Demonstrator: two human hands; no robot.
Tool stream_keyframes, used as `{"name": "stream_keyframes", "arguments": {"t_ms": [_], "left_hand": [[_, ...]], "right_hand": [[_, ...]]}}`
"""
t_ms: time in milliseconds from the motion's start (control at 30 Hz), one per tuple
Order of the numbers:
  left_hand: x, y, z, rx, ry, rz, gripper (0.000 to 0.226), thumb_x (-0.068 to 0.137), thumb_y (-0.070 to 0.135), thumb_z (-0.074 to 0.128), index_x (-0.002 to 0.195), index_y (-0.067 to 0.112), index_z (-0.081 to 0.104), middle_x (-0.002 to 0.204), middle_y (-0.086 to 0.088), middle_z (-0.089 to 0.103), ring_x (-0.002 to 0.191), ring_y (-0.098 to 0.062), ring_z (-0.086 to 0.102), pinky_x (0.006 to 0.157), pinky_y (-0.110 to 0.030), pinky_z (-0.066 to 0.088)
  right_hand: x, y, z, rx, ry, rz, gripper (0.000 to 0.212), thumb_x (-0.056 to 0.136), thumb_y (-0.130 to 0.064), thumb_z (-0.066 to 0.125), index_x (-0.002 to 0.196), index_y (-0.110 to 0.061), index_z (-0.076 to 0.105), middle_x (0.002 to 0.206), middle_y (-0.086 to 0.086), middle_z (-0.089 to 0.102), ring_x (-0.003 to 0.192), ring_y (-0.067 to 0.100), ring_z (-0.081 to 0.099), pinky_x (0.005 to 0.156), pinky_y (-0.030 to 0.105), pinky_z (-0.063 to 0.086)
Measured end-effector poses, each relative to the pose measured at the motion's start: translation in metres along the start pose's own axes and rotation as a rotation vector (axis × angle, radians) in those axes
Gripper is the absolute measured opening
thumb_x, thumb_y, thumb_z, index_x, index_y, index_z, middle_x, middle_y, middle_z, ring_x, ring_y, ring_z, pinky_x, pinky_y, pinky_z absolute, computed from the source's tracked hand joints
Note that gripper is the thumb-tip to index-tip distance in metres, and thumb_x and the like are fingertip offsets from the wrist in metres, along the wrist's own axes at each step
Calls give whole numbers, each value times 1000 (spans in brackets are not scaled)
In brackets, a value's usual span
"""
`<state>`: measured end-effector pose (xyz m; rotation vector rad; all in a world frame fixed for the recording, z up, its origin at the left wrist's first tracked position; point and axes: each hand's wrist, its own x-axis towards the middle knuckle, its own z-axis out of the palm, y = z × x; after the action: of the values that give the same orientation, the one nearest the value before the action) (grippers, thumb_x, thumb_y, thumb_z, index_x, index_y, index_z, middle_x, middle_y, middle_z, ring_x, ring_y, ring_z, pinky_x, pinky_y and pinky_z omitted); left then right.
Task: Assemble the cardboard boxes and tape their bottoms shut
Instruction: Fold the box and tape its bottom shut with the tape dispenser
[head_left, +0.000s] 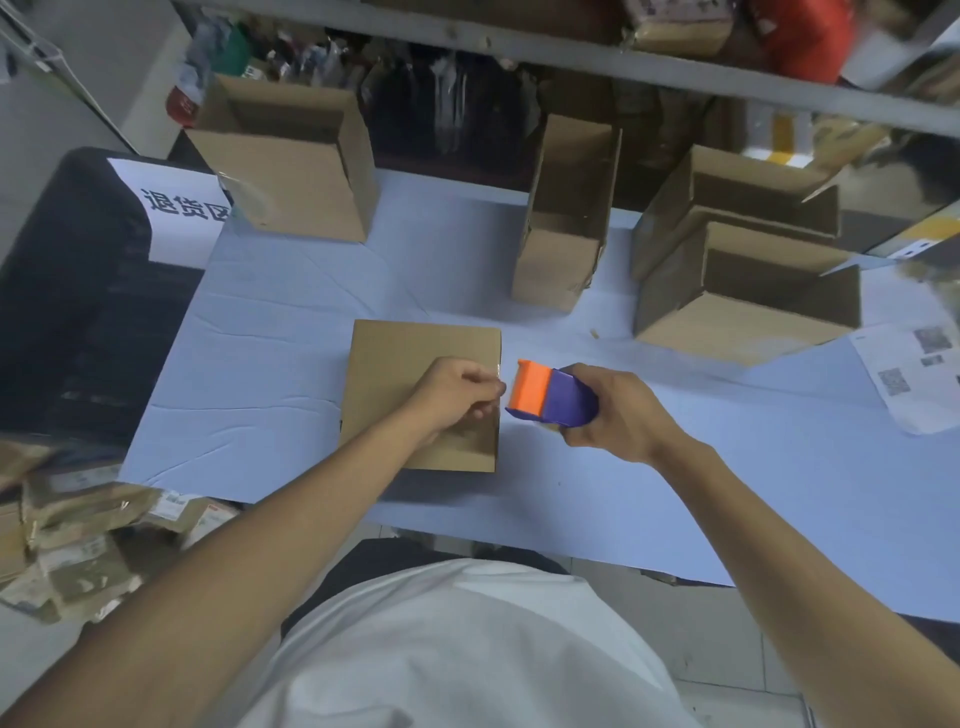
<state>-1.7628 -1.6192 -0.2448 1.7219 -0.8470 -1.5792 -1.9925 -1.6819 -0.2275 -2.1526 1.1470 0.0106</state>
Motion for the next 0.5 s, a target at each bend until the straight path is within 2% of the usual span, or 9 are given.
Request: {"name": "stream_keyframes", "arguments": {"t_ms": [100, 167, 233, 300, 400, 500], "left_hand": [[-3, -2, -6, 45, 77, -35, 11, 83, 6, 72, 73, 6, 70, 64, -6, 65, 52, -11, 55, 52, -21, 46], [-2, -7, -33, 192, 266, -107, 13, 77, 7, 74, 65, 4, 70, 61, -6, 64, 53, -17, 54, 54, -24, 46], [-7, -11, -70, 427, 403, -145, 9, 72, 7, 71, 67, 0, 72, 63, -5, 63, 58, -17, 54, 60, -31, 52], [-10, -4, -80, 458, 314, -104, 9, 74, 6, 68, 68, 0, 71, 68, -5, 67, 58, -16, 56, 66, -35, 56], [-12, 9, -36, 277, 121, -44, 19, 84, 11, 69, 65, 8, 71, 65, -6, 69, 52, -13, 59, 61, -26, 50], [-10, 13, -9, 60, 7, -82, 22, 90, 19, 66, 89, -2, 72, 81, -12, 71, 67, -16, 63, 72, -27, 56]], "right_hand": [[4, -5, 0, -21, -46, -11, 57, 60, -37, 81, 110, -35, 54, 91, -16, 63, 77, 12, 61, 65, 24, 53], [-1, 8, -11, -145, -100, 14, 50, 59, -37, 76, 105, -33, 57, 87, -12, 65, 75, 14, 60, 64, 31, 54], [-15, 30, -26, -283, -160, 87, 44, 60, -38, 75, 100, -31, 58, 84, -10, 67, 74, 16, 60, 66, 33, 53], [-19, 38, -35, -264, -166, 141, 40, 61, -38, 78, 96, -33, 57, 79, -13, 66, 71, 13, 60, 61, 29, 50], [-6, 15, -28, -103, -94, 62, 42, 59, -39, 79, 95, -33, 56, 77, -13, 64, 69, 12, 60, 60, 29, 49], [8, -6, -22, -87, -84, -36, 48, 57, -41, 77, 100, -33, 57, 80, -14, 64, 71, 10, 60, 61, 26, 49]]}}
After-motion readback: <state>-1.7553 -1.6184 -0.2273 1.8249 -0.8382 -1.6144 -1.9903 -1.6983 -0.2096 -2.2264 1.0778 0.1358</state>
